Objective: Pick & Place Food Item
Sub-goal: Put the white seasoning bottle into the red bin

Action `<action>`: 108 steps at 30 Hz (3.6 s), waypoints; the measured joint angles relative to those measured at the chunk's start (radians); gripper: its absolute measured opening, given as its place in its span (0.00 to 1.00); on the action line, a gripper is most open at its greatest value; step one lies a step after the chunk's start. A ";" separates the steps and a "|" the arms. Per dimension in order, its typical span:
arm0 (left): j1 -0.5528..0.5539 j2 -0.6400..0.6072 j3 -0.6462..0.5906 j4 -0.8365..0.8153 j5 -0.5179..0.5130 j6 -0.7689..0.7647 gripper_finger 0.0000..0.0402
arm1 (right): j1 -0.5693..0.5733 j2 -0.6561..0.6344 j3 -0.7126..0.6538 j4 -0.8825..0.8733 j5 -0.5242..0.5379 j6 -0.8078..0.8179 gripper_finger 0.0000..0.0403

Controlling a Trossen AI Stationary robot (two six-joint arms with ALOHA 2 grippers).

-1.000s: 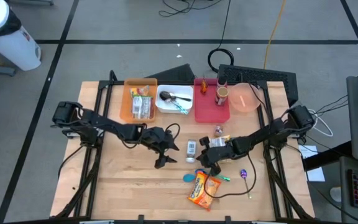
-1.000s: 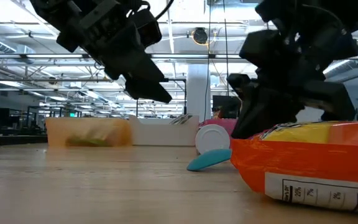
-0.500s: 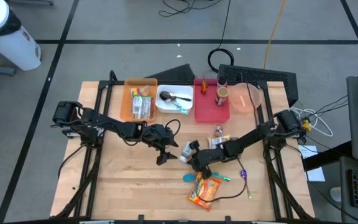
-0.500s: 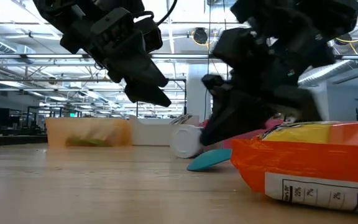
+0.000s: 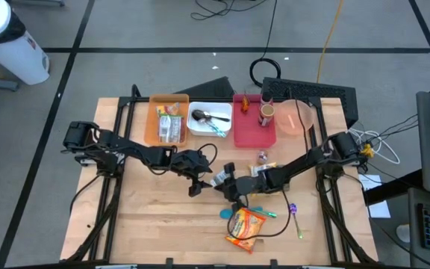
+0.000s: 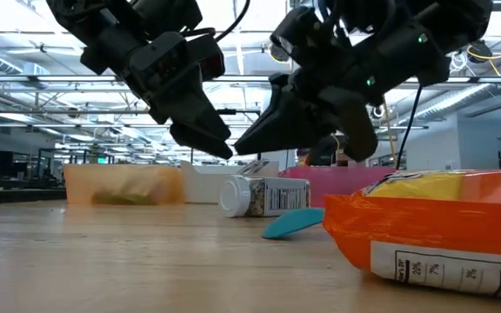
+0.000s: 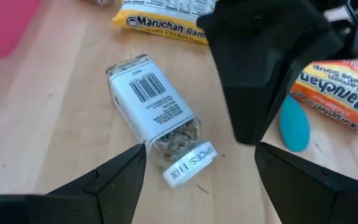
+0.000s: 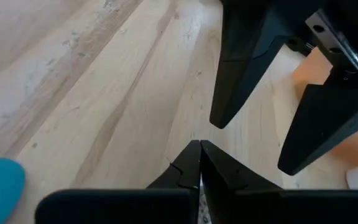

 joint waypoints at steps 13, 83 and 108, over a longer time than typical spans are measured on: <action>0.000 0.000 0.000 0.011 -0.040 0.060 0.76 | -0.022 -0.210 -0.001 -0.246 -0.002 -0.010 0.21; 0.030 -0.275 0.000 -0.270 -0.005 0.094 0.76 | -0.205 0.129 0.473 -0.887 -0.360 -0.132 0.66; 0.029 -0.275 0.000 -0.275 -0.004 0.091 0.76 | -0.242 0.111 0.472 -0.996 -0.291 -0.105 0.66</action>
